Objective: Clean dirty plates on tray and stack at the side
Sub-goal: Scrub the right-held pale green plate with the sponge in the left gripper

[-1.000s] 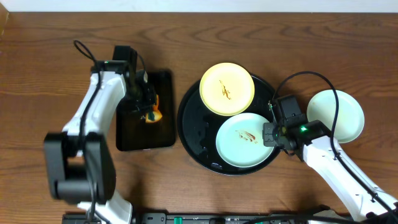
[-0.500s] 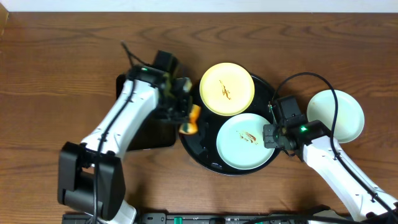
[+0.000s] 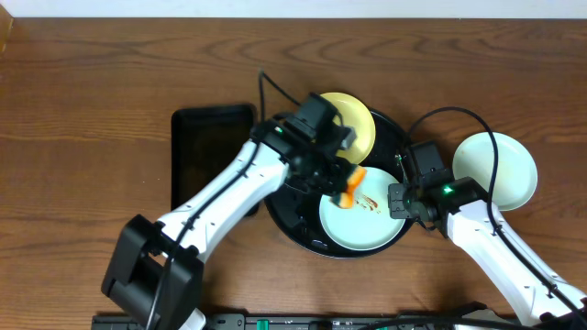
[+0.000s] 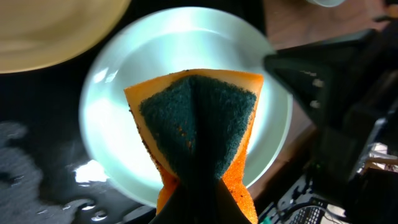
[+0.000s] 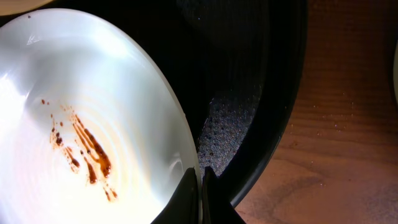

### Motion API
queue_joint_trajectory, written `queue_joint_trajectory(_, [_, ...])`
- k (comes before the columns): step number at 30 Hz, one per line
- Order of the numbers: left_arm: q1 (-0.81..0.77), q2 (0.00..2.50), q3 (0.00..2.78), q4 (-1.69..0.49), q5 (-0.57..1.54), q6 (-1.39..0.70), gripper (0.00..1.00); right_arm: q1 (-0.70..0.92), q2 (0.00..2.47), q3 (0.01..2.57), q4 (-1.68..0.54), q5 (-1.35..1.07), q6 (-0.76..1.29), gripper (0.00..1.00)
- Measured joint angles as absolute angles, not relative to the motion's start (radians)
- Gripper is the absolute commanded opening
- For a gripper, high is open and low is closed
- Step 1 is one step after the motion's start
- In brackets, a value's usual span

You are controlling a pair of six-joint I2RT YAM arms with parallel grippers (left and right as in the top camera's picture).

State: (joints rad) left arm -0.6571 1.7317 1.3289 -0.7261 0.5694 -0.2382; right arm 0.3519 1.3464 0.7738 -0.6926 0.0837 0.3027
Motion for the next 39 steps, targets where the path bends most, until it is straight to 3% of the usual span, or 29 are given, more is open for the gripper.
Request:
queue_joint_trajectory(20, [-0.852, 1.932, 1.329, -0.588, 0.582, -0.345, 0.08, 0.352, 1.346, 0.774, -0.700, 0.087, 0.303, 0.01])
queue_joint_trajectory(39, [-0.851, 1.944, 1.329, -0.594, 0.197, -0.345, 0.08, 0.352, 1.346, 0.774, -0.766, 0.087, 0.302, 0.01])
